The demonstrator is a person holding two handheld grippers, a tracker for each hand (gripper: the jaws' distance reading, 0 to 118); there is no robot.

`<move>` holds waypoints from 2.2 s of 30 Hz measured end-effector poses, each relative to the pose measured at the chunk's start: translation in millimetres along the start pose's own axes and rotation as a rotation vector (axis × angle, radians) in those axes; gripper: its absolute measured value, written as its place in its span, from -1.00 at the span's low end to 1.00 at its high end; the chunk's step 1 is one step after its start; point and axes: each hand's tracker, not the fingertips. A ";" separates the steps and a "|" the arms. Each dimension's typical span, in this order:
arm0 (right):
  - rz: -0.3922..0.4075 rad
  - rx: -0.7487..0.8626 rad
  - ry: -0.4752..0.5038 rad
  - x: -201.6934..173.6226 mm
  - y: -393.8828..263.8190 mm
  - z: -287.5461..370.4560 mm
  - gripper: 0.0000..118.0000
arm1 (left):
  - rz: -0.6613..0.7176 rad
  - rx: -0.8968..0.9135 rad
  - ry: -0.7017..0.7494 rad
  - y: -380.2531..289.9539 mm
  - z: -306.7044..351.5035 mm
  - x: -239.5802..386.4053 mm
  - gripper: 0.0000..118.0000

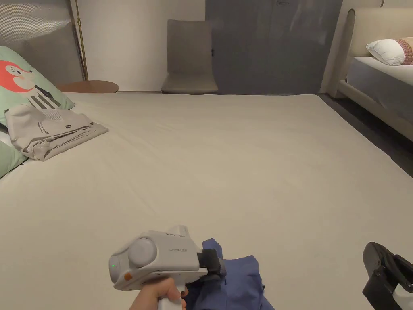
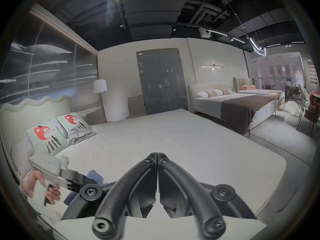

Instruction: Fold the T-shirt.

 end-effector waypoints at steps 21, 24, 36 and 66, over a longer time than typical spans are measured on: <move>-0.035 -0.018 0.001 5.5 -8.0 -4.3 -0.99 | -0.476 0.313 0.362 -58.3 0.9 18.4 -0.96; -0.029 -0.016 0.006 5.0 -7.9 -2.2 -0.99 | -0.593 0.277 0.326 -85.7 -27.1 30.3 -0.96; -0.025 -0.024 -0.035 19.9 -7.1 3.1 -0.99 | -0.717 0.165 0.255 -126.5 -94.2 93.2 -0.96; 0.179 -0.735 0.244 -88.1 -91.5 -159.0 -0.99 | 0.142 0.083 -0.280 -6.7 77.6 -142.1 0.87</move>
